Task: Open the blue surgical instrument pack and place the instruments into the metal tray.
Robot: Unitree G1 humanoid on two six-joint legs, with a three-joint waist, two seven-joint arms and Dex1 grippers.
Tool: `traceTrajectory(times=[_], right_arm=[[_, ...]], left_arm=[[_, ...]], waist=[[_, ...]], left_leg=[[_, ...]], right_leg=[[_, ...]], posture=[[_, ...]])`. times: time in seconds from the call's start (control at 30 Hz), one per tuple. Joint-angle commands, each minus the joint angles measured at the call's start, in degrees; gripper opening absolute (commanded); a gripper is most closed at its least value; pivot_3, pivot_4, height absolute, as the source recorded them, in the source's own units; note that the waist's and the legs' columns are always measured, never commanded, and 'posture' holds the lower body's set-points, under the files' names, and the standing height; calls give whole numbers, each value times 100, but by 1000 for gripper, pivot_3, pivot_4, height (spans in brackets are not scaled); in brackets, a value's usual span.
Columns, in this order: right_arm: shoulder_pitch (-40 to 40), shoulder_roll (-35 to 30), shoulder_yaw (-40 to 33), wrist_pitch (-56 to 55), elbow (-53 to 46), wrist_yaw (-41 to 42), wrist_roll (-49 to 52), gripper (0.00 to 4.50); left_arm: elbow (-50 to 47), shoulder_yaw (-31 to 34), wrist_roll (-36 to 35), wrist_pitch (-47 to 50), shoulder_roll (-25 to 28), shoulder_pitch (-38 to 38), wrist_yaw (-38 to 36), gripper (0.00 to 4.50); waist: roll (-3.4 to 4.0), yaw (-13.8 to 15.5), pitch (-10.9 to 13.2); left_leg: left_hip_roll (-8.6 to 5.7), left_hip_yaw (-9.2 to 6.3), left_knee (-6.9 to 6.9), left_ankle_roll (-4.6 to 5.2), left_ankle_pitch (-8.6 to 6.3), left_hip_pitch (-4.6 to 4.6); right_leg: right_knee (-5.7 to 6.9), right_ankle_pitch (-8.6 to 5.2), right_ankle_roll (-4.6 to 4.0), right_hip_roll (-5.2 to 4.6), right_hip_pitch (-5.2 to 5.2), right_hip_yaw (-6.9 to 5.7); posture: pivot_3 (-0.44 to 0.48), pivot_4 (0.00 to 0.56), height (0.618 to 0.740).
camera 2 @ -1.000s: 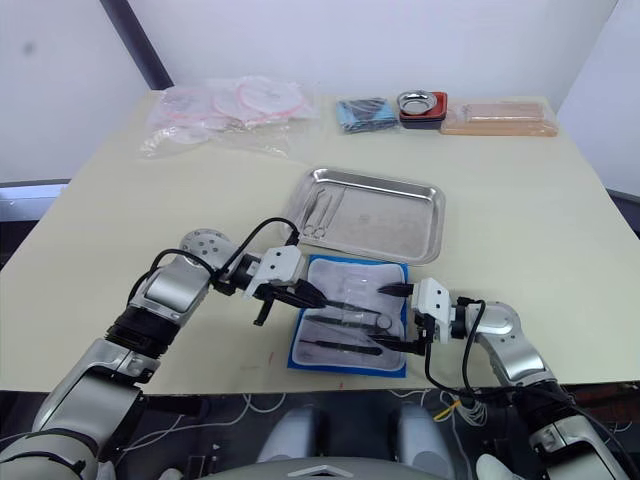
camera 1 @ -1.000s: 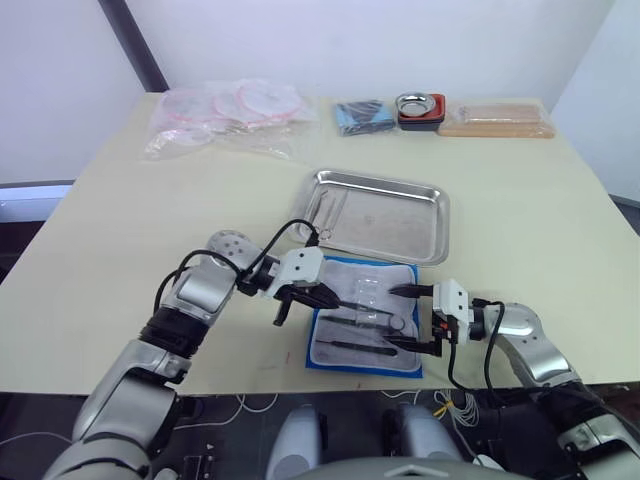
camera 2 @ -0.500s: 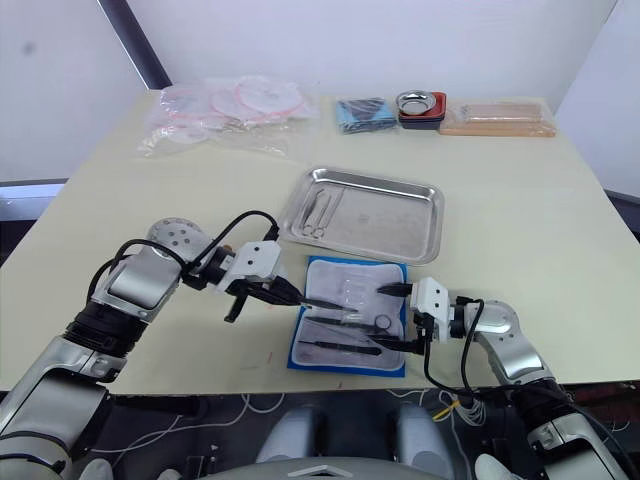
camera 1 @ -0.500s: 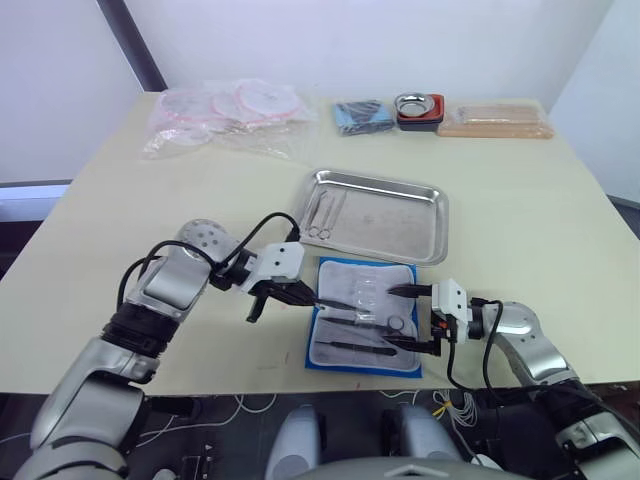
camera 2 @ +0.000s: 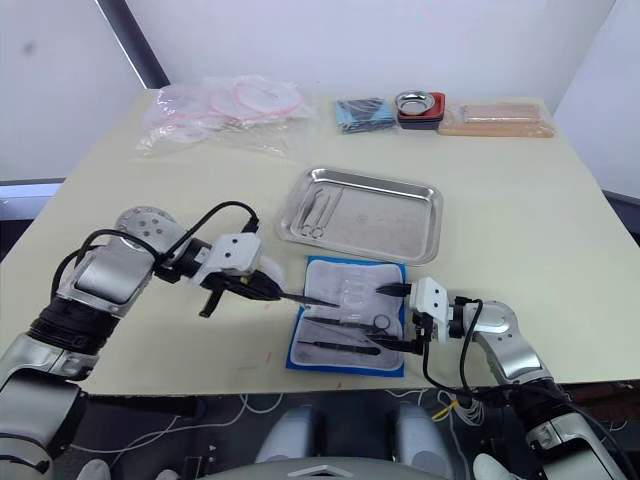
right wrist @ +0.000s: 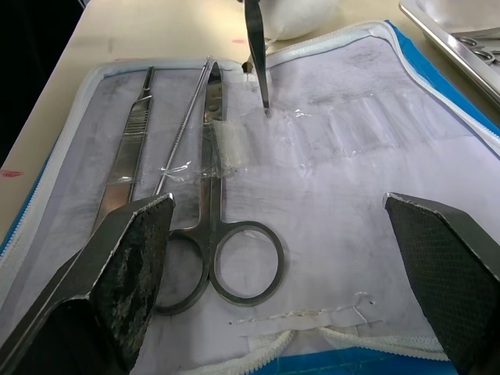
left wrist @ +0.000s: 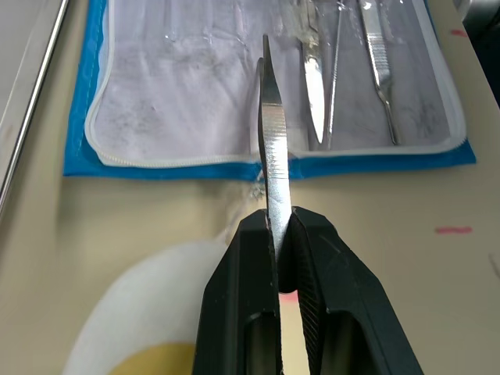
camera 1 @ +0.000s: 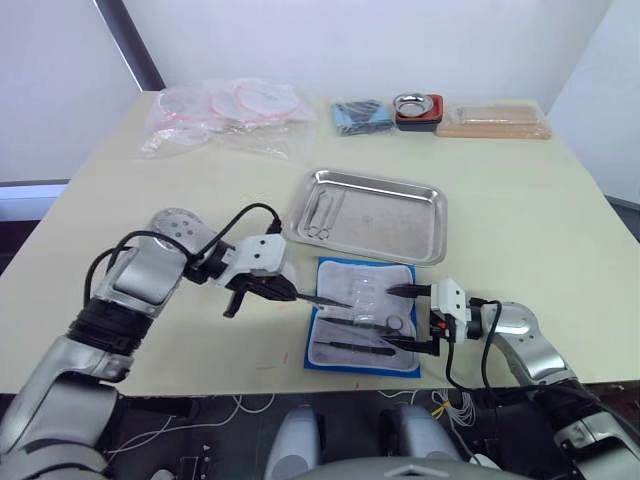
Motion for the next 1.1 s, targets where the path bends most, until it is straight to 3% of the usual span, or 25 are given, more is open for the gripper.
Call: traceTrajectory(times=[0.03, 0.17, 0.3, 0.47, 0.7, 0.8, 0.93, 1.1], right_arm=[[362, -65, 484, 262, 786, -77, -820, 4500], [365, -57, 480, 256, 795, -88, -826, 4500], [372, -42, 488, 260, 781, -98, -828, 4500], [377, -50, 480, 257, 785, -95, -831, 4500], [361, -56, 481, 248, 808, -89, -847, 4500], [369, -54, 473, 249, 801, -112, -849, 4500], [381, -53, 463, 260, 790, -149, -857, 4500], [370, -48, 472, 268, 794, -166, -877, 4500]], left_arm=[[-205, 225, -116, -16, 194, -151, -209, 63], [-254, 319, -230, 118, 232, -253, -178, 63], [-498, 646, -880, 1092, -113, -402, 137, 63], [-960, 1087, -1446, 2517, -757, -547, 1185, 63], [-1189, 1298, -1255, 3509, -1876, -653, 3304, 63], [-1475, 1375, -989, 3918, -2849, -408, 4824, 63], [-1399, 1346, -444, 3976, -3645, -221, 6229, 63], [-1000, 1269, -87, 3964, -4262, -158, 7126, 63]], waist=[[-3, 0, 2], [-4, 1, 2], [-12, 4, 4], [-17, -8, 5], [-31, -7, -3], [-49, -6, -15], [-51, -12, -22], [-47, -7, -23]], left_leg=[[2, 0, 0, 0, 0, 0], [4, -1, -1, 0, 0, 1], [8, -4, -1, 0, 0, 0], [4, -2, -1, 0, 0, 0], [5, -6, 2, -1, 0, 2], [4, -7, 2, -1, 0, 4], [3, -7, 1, -1, 0, 7], [2, -16, 0, -2, 0, 9]], right_leg=[[0, 0, 0, 1, 0, 2], [0, -1, -2, 4, -1, 3], [0, -2, -3, 9, 0, 2], [0, -3, 0, 22, 0, -3], [6, 4, 12, 33, 3, 2], [5, 10, 22, 32, 5, 4], [7, 14, 18, 32, 7, 21], [8, 18, 14, 34, 9, 21]], posture=[[0, 150, 740], [0, 150, 740], [0, 150, 740], [0, 150, 740], [0, 150, 740], [0, 150, 740], [0, 150, 740], [0, 150, 740]])
